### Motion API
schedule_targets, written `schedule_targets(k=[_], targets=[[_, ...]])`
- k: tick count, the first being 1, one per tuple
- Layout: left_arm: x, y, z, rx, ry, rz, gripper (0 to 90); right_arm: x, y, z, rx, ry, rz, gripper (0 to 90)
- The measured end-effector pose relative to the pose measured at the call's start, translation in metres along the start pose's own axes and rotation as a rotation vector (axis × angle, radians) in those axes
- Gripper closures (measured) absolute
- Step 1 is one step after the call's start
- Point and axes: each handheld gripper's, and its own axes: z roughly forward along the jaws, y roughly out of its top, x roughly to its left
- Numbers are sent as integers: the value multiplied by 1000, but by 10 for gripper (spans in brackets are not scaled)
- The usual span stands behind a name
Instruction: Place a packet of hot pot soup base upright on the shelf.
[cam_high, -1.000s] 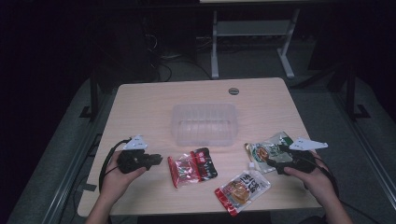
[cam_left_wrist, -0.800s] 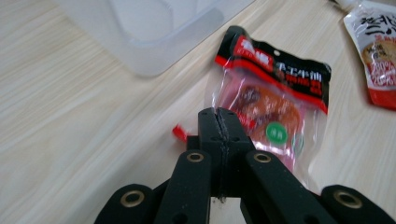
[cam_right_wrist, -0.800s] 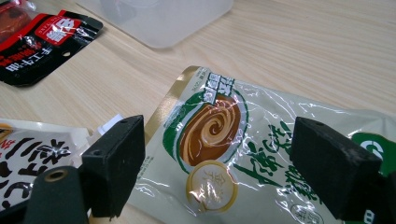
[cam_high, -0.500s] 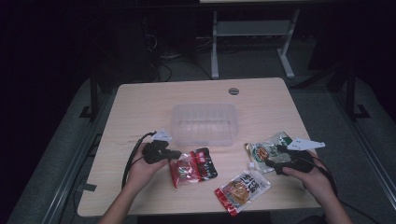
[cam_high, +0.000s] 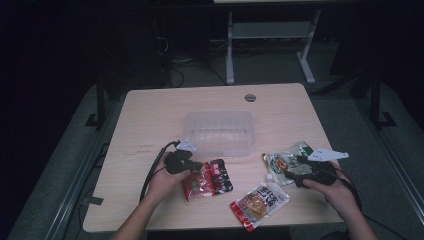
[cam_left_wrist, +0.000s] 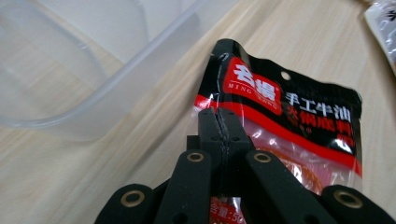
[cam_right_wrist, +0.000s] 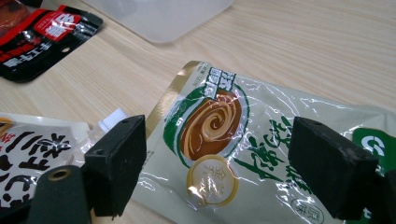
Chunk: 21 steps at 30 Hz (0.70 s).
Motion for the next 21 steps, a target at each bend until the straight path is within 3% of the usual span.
schedule_targets(k=[2, 9, 16, 19, 21], targets=[[-3, 0, 1, 0, -22, -3, 900, 0, 0, 0, 0, -1, 0, 190], [-6, 1, 2, -3, -31, 6, 900, 0, 0, -1, -1, -2, 0, 190], [-10, -4, -20, -66, -27, 19, 900, 1, 0, -2, -1, -3, -6, 190], [-13, -8, -30, -77, -25, 8, 900, 3, 1, -1, -1, 5, -12, 189], [-13, -12, -37, -70, -25, 26, 900, 4, 1, -1, 3, 6, -14, 189]])
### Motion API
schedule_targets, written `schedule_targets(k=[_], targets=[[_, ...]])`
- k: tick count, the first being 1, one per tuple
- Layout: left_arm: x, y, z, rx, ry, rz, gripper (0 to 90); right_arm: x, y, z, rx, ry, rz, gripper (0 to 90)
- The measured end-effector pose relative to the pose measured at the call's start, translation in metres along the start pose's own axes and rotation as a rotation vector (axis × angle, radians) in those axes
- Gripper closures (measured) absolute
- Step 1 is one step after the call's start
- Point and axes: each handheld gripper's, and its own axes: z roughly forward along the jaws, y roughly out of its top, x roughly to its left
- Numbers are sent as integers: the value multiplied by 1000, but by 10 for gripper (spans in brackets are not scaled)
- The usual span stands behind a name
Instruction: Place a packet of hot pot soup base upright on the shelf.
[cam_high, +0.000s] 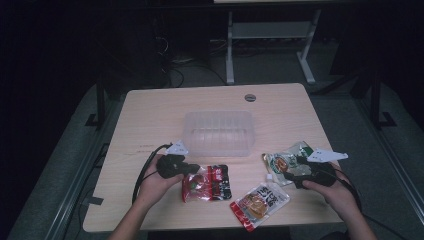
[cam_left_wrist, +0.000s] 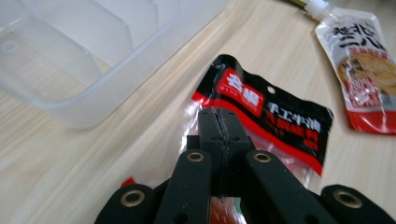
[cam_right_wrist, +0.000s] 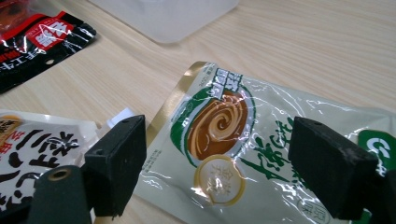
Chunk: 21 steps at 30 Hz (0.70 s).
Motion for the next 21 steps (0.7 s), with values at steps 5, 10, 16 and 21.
schedule_targets(k=[5, 10, 16, 21], targets=[[-6, -10, -14, 10, -9, -18, 900, 2, 0, 0, 0, 4, -2, 189], [-9, -24, -28, 21, -20, -108, 900, 3, 0, 0, 1, 4, -2, 189], [-11, -33, -30, 36, -34, -139, 900, 3, 0, 0, 1, 2, 3, 189], [-7, -32, -25, 47, -32, -140, 900, 4, 1, 1, 1, 6, -8, 189]])
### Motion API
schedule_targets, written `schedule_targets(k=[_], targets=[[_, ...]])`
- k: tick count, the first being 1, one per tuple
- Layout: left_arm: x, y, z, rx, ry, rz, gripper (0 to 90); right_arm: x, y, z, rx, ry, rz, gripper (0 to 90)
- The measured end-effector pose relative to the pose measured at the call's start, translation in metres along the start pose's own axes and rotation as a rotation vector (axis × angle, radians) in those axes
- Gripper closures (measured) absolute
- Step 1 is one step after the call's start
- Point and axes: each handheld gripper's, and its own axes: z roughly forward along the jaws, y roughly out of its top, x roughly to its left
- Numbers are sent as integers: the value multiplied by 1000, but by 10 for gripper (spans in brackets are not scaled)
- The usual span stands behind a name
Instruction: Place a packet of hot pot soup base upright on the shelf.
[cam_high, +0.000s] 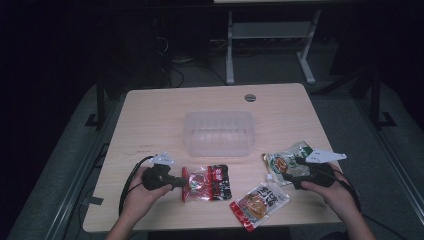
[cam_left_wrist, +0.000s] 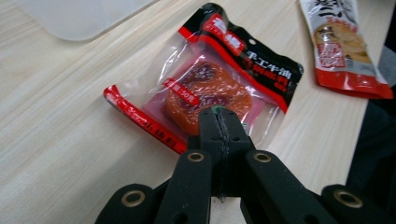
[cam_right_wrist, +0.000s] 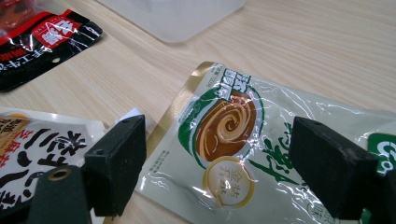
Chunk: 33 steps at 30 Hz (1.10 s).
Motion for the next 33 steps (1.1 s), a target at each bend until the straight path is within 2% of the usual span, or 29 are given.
schedule_targets(k=[8, 9, 13, 16, 21, 22, 23, 24, 27, 28, 30, 32, 33], targets=[[5, -1, 7, 5, 16, -23, 900, 0, 0, 0, 4, 1, 3, 189], [7, -2, 9, 14, 35, -25, 900, 0, 0, 1, 5, 3, 3, 189], [12, -3, 11, 33, 58, -24, 900, 1, 0, 1, 6, 7, 0, 190], [17, -5, 11, 27, 68, -40, 900, 2, 0, 0, 3, 18, -7, 207], [21, -6, 11, 34, 78, -35, 898, 7, 3, 0, -11, 40, -12, 211], [22, -7, 11, 43, 93, -35, 896, 10, 5, 1, -19, 54, -16, 219], [22, -7, 11, 43, 93, -35, 896, 10, 5, 1, -19, 54, -16, 219], [23, -8, 12, 49, 86, -34, 896, 13, 6, 1, -21, 75, -31, 237], [21, -6, 7, 27, 89, -42, 898, 16, 8, 2, -22, 86, -39, 253], [18, -3, 4, -8, 86, -46, 900, 19, 9, 3, -20, 89, -40, 255], [16, -2, 2, -22, 79, -31, 900, 19, 9, 3, -21, 90, -43, 258], [13, -2, 4, -19, 65, -26, 900, 20, 9, 3, -20, 99, -42, 274], [13, -4, 10, 14, 58, -21, 900, 21, 9, 3, -17, 101, -43, 279]])
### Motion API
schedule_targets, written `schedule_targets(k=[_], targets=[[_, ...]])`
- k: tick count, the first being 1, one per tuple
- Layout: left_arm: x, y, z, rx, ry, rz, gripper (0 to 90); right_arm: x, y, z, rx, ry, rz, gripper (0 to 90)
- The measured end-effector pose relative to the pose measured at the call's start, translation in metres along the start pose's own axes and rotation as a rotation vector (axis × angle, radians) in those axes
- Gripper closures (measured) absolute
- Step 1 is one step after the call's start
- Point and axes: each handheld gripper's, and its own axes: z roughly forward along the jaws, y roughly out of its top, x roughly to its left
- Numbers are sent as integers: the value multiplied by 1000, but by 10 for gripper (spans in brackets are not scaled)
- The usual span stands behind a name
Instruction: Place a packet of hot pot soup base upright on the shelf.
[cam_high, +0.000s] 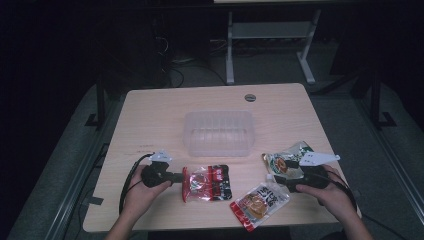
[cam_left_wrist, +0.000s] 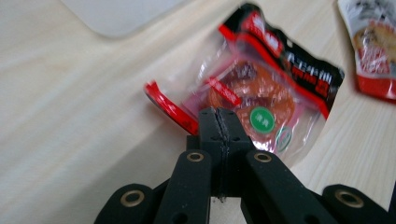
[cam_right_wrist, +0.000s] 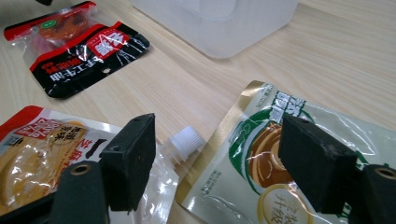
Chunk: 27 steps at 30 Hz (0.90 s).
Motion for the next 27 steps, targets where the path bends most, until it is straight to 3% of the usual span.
schedule_targets(k=[4, 6, 7, 10, 17, 20, 27], targets=[[0, 0, 7, 18, -9, 1, 900, 1, 0, 0, 25, 4, 16, 309], [0, 1, 9, 38, 4, 17, 900, 3, 0, 0, 43, 20, 14, 336], [-2, 0, 10, 30, 7, 6, 900, 5, 2, -1, 56, 15, 13, 337], [-1, -2, 13, 56, 19, 7, 900, 9, 6, -1, 40, 17, -1, 348], [-1, -3, 15, 67, 41, 2, 899, 19, 16, 5, 6, 101, 20, 383], [-1, -3, 15, 66, 42, 1, 898, 24, 21, 10, 3, 129, 4, 403], [-6, -2, 16, 84, 72, 30, 899, 43, 41, 40, 34, 216, -16, 407]])
